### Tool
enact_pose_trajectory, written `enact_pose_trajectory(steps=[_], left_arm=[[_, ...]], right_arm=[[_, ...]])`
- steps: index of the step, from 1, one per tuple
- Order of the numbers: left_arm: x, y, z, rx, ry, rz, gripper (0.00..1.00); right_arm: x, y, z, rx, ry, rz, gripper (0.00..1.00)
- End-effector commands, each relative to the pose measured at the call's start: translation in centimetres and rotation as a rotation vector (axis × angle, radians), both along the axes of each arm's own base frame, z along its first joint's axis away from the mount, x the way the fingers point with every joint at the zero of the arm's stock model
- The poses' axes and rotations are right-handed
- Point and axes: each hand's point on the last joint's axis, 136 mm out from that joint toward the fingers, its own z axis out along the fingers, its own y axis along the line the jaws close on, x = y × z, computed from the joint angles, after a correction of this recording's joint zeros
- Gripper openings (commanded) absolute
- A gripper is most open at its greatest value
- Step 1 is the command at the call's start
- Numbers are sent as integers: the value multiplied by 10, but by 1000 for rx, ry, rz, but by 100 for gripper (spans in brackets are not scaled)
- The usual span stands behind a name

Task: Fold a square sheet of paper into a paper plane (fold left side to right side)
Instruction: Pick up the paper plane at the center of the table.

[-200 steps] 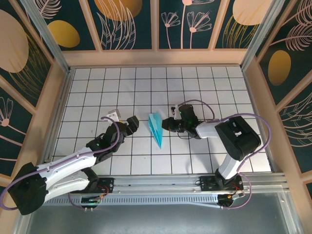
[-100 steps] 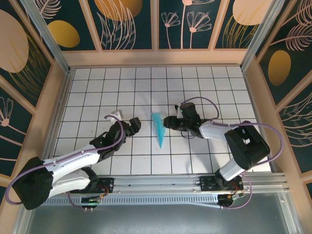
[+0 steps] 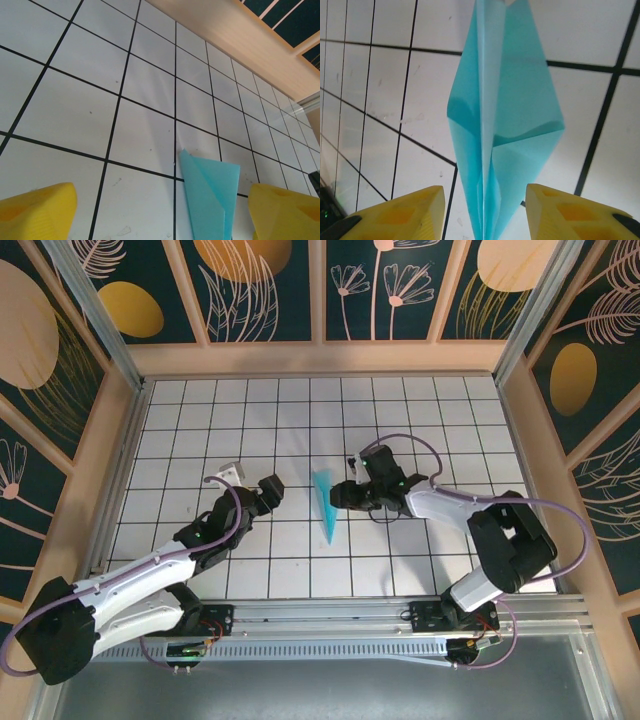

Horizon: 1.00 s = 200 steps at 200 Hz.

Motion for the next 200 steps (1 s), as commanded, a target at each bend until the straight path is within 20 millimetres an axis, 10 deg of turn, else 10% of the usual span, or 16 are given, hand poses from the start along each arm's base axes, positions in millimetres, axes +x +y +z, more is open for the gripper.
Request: enact_pose_trajectory(steps=[1, 200], left_arm=[[-1, 7, -1, 24, -1, 18, 88], [-2, 12, -3, 46, 5, 27, 90]], right_arm=[[-12, 5, -10, -1, 57, 33, 46], [-12, 27, -40, -44, 100, 46, 26]])
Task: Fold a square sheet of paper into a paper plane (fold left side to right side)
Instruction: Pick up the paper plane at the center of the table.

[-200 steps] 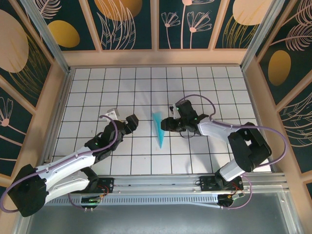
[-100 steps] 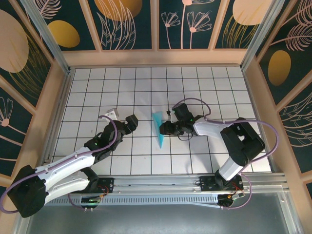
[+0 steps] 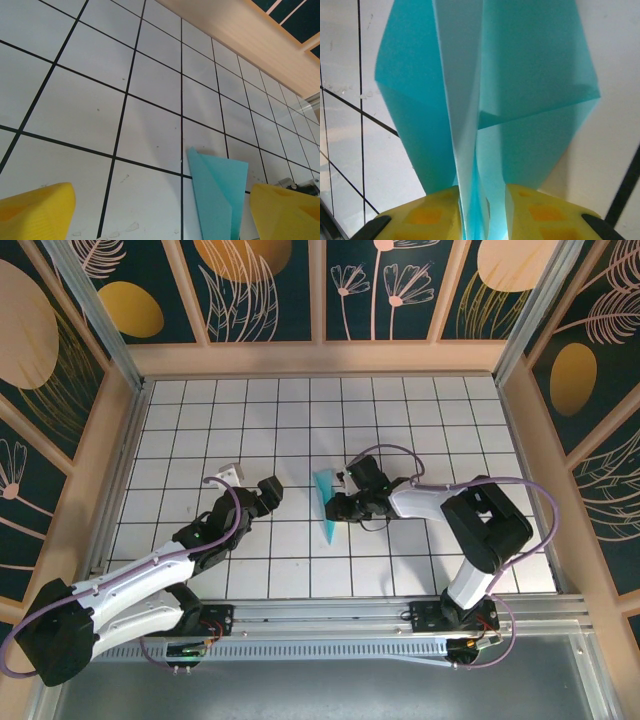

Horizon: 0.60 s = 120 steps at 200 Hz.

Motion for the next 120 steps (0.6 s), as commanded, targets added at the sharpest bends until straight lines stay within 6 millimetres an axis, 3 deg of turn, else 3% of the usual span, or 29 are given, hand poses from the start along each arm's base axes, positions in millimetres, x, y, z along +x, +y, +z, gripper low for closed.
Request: enact_pose_trajectory(steps=[1, 70, 120], left_arm=[[1, 8, 0, 28, -7, 24, 90], [0, 9, 1, 29, -7, 25, 90], [-2, 13, 3, 31, -16, 35, 91]], right_arm=[[6, 11, 4, 14, -13, -1, 26], [6, 22, -1, -23, -13, 1, 21], [17, 10, 15, -131, -69, -52, 5]])
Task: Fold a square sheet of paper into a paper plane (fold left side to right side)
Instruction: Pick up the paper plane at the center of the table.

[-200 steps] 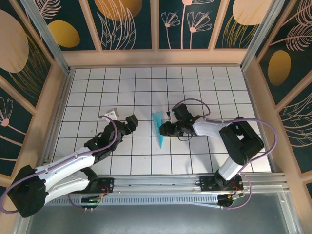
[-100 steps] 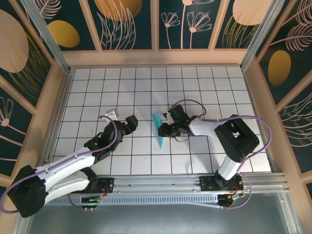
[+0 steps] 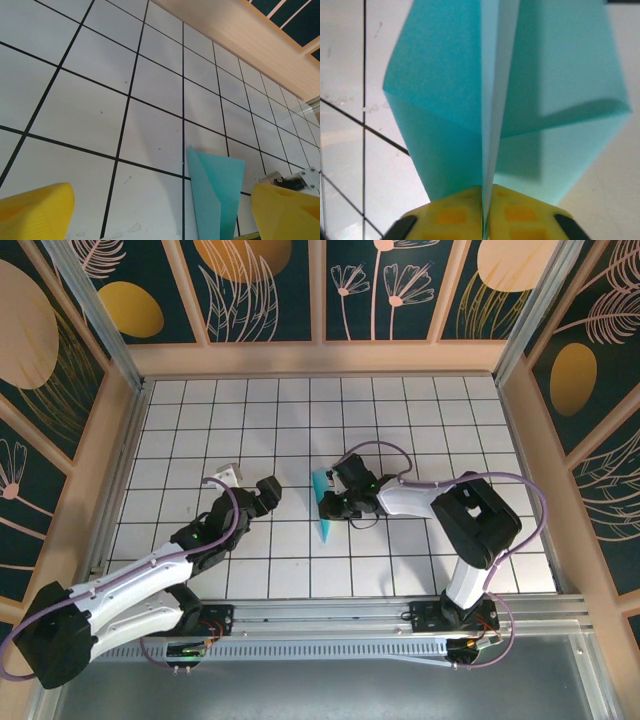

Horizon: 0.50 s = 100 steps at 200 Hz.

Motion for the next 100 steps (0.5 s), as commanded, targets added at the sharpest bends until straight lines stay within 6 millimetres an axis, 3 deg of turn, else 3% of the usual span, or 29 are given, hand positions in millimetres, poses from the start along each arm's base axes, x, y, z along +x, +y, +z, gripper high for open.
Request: enact_pose_trajectory(steps=[1, 39, 74, 100], left_arm=[[0, 9, 0, 28, -8, 23, 91], [0, 11, 2, 37, -15, 28, 92], [0, 12, 2, 57, -13, 27, 92], [0, 11, 0, 59, -8, 23, 92]], right_arm=[[11, -10, 16, -78, -47, -46, 5], [26, -42, 46, -240, -109, -128, 3], [47, -77, 50, -426, -113, -217, 2], [68, -92, 46, -498, -78, -281, 2]])
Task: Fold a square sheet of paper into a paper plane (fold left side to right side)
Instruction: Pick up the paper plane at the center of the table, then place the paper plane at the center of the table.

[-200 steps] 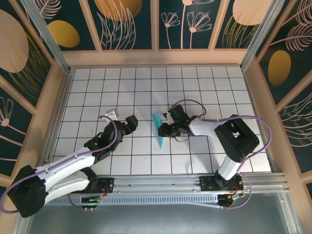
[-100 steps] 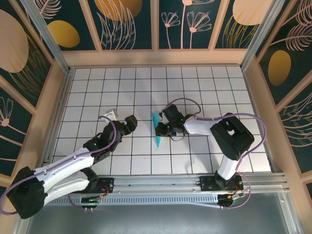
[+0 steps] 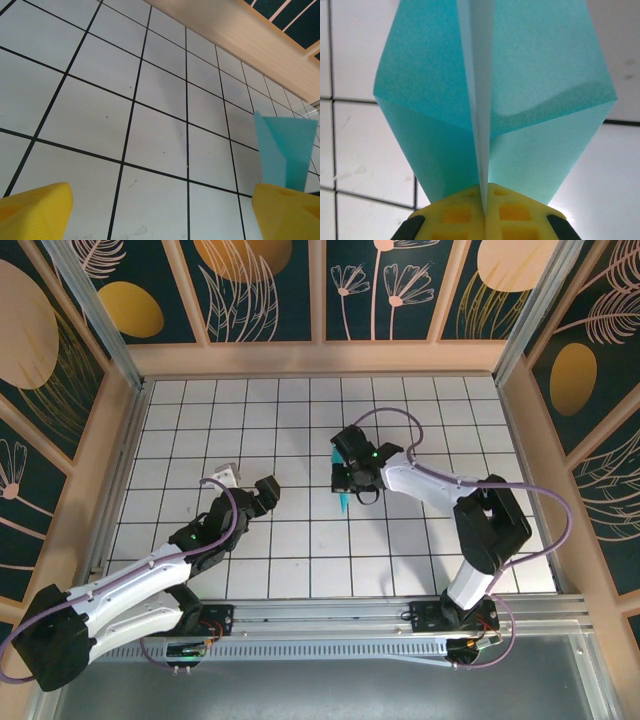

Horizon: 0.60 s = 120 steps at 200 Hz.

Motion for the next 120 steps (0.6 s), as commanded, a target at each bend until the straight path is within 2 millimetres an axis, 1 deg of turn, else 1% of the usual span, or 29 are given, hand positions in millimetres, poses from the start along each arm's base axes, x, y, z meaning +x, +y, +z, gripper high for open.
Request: enact_pose_trajectory(steps=[1, 24, 53, 72, 97, 120], left_arm=[[0, 7, -2, 36, 2, 13, 92], [0, 5, -3, 35, 9, 6, 92], [0, 3, -6, 36, 17, 0, 92], [0, 2, -7, 37, 22, -4, 92], [1, 0, -9, 39, 29, -8, 92], [2, -2, -9, 40, 32, -12, 93]], right_arm=[[11, -39, -16, -182, 59, -94, 2], [26, -47, -21, -231, 72, -125, 3], [34, -59, -36, -294, 114, -132, 2], [39, -63, -42, -322, 126, -137, 2], [43, -59, -47, -309, 131, -129, 2], [42, -54, -53, -295, 146, -114, 3]])
